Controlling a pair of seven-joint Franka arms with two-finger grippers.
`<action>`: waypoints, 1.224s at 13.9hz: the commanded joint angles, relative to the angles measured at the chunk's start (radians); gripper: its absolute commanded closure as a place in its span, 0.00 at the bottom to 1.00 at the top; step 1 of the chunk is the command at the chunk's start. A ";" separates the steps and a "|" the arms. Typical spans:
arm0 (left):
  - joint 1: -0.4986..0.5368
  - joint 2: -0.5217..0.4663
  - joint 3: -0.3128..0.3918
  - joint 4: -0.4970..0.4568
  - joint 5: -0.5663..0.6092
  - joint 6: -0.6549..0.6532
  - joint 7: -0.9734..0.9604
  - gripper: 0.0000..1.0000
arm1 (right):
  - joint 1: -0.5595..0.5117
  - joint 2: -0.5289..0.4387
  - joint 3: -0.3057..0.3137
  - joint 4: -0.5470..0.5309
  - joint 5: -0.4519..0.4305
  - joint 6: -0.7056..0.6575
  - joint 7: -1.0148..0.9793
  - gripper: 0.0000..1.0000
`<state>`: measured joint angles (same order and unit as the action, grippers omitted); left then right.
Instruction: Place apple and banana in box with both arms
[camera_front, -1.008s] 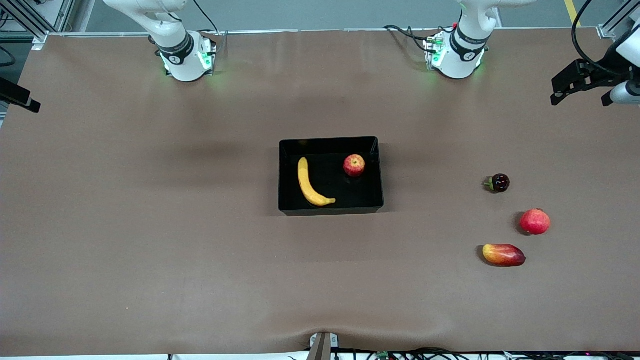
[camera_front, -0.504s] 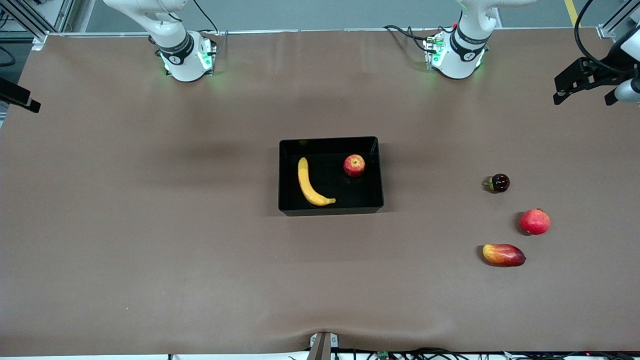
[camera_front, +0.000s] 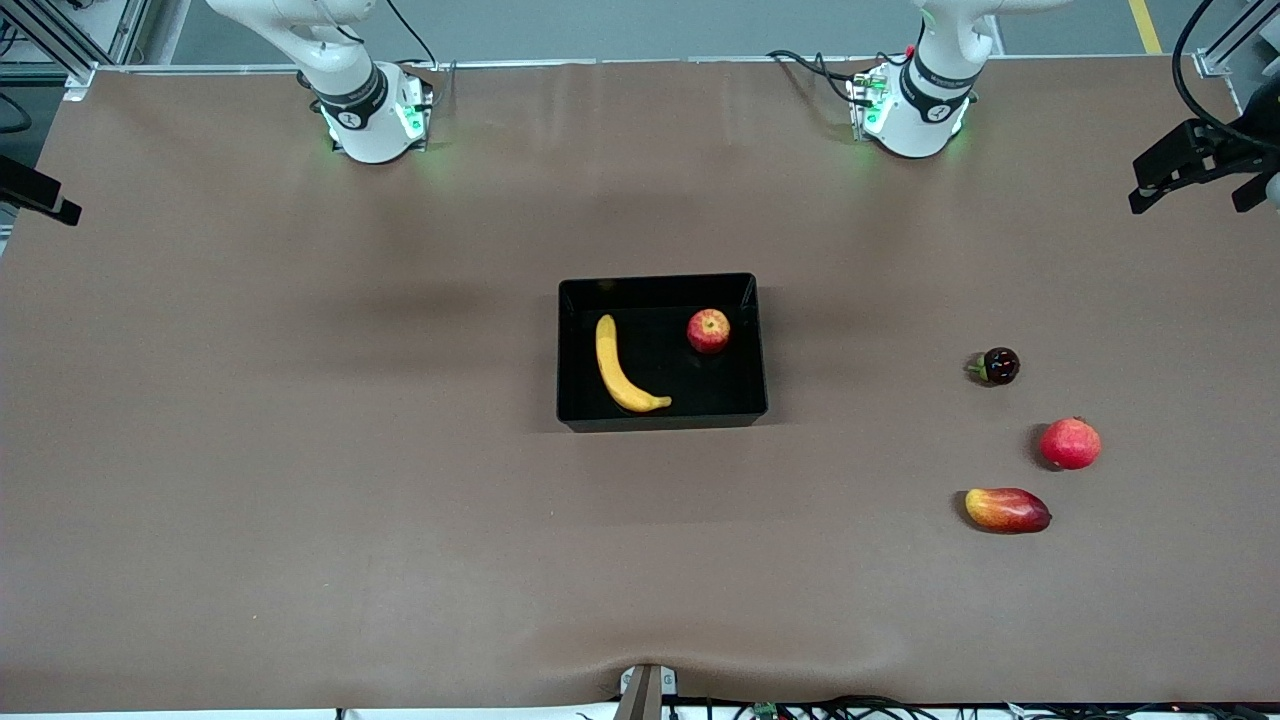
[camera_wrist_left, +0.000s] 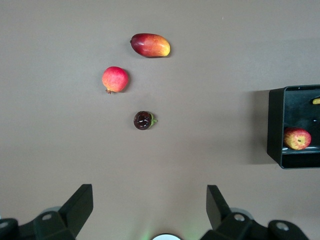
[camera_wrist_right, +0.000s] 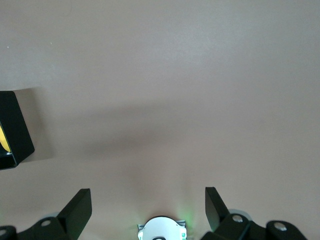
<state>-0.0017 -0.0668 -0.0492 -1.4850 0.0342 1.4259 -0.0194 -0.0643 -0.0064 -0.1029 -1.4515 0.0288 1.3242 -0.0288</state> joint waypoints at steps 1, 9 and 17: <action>0.000 0.013 -0.006 0.032 0.019 -0.019 0.009 0.00 | -0.025 0.008 0.012 0.014 0.022 -0.011 -0.014 0.00; 0.002 0.007 -0.005 0.032 0.018 -0.048 -0.013 0.00 | -0.026 0.008 0.012 0.014 0.022 -0.013 -0.014 0.00; 0.003 0.007 -0.008 0.032 0.018 -0.050 -0.051 0.00 | -0.028 0.008 0.012 0.014 0.020 -0.011 -0.013 0.00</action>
<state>-0.0017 -0.0662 -0.0502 -1.4763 0.0342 1.3977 -0.0680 -0.0644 -0.0064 -0.1032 -1.4515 0.0288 1.3237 -0.0288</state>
